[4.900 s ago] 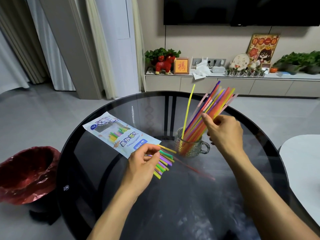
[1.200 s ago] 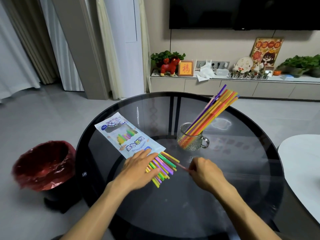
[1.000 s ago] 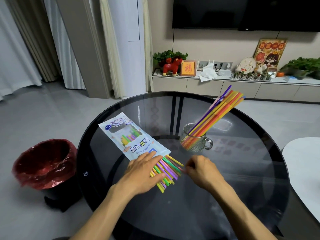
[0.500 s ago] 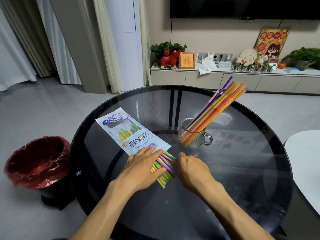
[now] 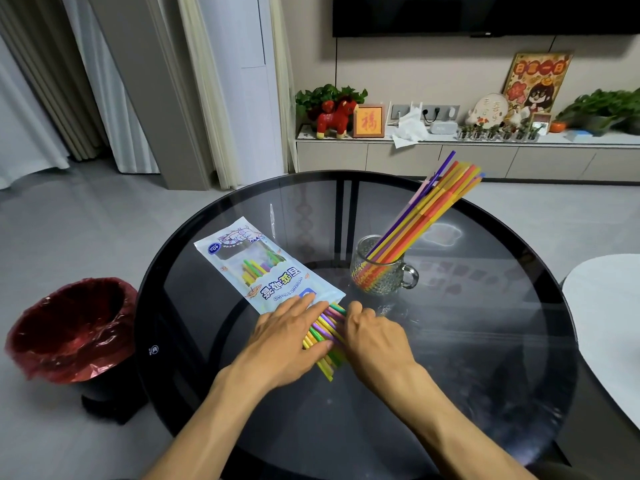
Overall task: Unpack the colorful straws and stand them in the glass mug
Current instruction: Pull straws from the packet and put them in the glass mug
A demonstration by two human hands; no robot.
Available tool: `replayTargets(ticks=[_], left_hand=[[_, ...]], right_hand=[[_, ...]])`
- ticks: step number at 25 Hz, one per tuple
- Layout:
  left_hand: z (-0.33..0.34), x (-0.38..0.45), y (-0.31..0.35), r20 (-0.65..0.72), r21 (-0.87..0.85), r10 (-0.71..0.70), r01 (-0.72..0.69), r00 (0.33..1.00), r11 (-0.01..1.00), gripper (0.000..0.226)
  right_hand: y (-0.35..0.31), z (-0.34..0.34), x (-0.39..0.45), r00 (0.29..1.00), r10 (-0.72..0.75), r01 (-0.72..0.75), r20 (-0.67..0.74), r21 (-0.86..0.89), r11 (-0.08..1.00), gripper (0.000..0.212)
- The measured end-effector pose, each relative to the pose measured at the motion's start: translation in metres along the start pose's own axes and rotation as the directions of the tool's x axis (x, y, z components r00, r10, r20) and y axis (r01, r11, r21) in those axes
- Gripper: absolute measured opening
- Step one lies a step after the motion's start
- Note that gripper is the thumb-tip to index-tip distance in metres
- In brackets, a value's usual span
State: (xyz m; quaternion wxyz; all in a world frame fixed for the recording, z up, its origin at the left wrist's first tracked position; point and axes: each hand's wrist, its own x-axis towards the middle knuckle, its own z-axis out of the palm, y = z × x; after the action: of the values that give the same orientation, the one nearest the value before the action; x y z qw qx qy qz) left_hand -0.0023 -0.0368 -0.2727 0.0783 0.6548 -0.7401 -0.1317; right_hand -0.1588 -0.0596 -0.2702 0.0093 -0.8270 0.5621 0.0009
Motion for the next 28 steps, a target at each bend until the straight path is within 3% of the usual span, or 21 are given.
replayTargets(ticks=[6, 9, 13, 16, 20, 22, 24, 25, 26, 28], left_hand=[[-0.003, -0.002, -0.002, 0.004, 0.012, -0.046, 0.046, 0.999, 0.999, 0.067], [-0.003, 0.001, -0.006, -0.008, 0.029, -0.105, 0.106, 0.994, 0.994, 0.064], [0.001, 0.007, -0.010, -0.051, 0.040, -0.220, 0.222, 0.974, 0.974, 0.061], [0.003, 0.012, -0.014, -0.045, 0.019, -0.263, 0.264, 0.964, 0.964, 0.060], [0.006, 0.014, -0.013, -0.006, 0.003, -0.278, 0.278, 0.961, 0.961, 0.062], [0.000, 0.016, -0.010, -0.103, -0.054, -0.268, 0.263, 0.958, 0.963, 0.062], [-0.013, 0.014, 0.002, -0.412, -0.026, -0.120, 0.120, 0.903, 0.992, 0.055], [-0.016, 0.011, 0.012, -0.564, 0.087, 0.033, 0.020, 0.825, 0.996, 0.053], [-0.016, 0.007, 0.025, -0.639, 0.238, 0.204, -0.062, 0.742, 0.969, 0.056], [-0.012, -0.002, 0.049, -0.601, 0.464, 0.454, -0.174, 0.658, 0.868, 0.066]], right_hand=[[0.020, -0.020, 0.000, 0.995, -0.001, 0.003, 0.101, -0.023, 1.000, 0.030], [0.044, -0.033, 0.003, 0.970, 0.044, -0.048, 0.240, 0.012, 0.999, 0.036], [0.092, -0.046, 0.007, 0.929, 0.060, -0.156, 0.364, 0.240, 0.958, 0.018], [0.129, -0.056, -0.002, 0.915, 0.097, -0.260, 0.393, 0.388, 0.884, 0.022], [0.147, -0.063, -0.016, 0.941, 0.109, -0.273, 0.321, 0.524, 0.807, 0.022], [0.139, -0.061, -0.013, 0.978, 0.112, -0.196, 0.178, 0.578, 0.792, 0.021], [0.121, -0.059, -0.009, 0.997, 0.053, -0.073, 0.051, 0.583, 0.809, 0.021], [0.109, -0.058, -0.009, 0.998, 0.005, -0.042, 0.060, 0.646, 0.762, 0.021], [0.098, -0.057, -0.009, 0.992, -0.062, -0.040, 0.106, 0.759, 0.650, 0.024], [0.078, -0.058, -0.011, 0.935, -0.267, -0.118, 0.233, 0.915, 0.386, 0.026]])
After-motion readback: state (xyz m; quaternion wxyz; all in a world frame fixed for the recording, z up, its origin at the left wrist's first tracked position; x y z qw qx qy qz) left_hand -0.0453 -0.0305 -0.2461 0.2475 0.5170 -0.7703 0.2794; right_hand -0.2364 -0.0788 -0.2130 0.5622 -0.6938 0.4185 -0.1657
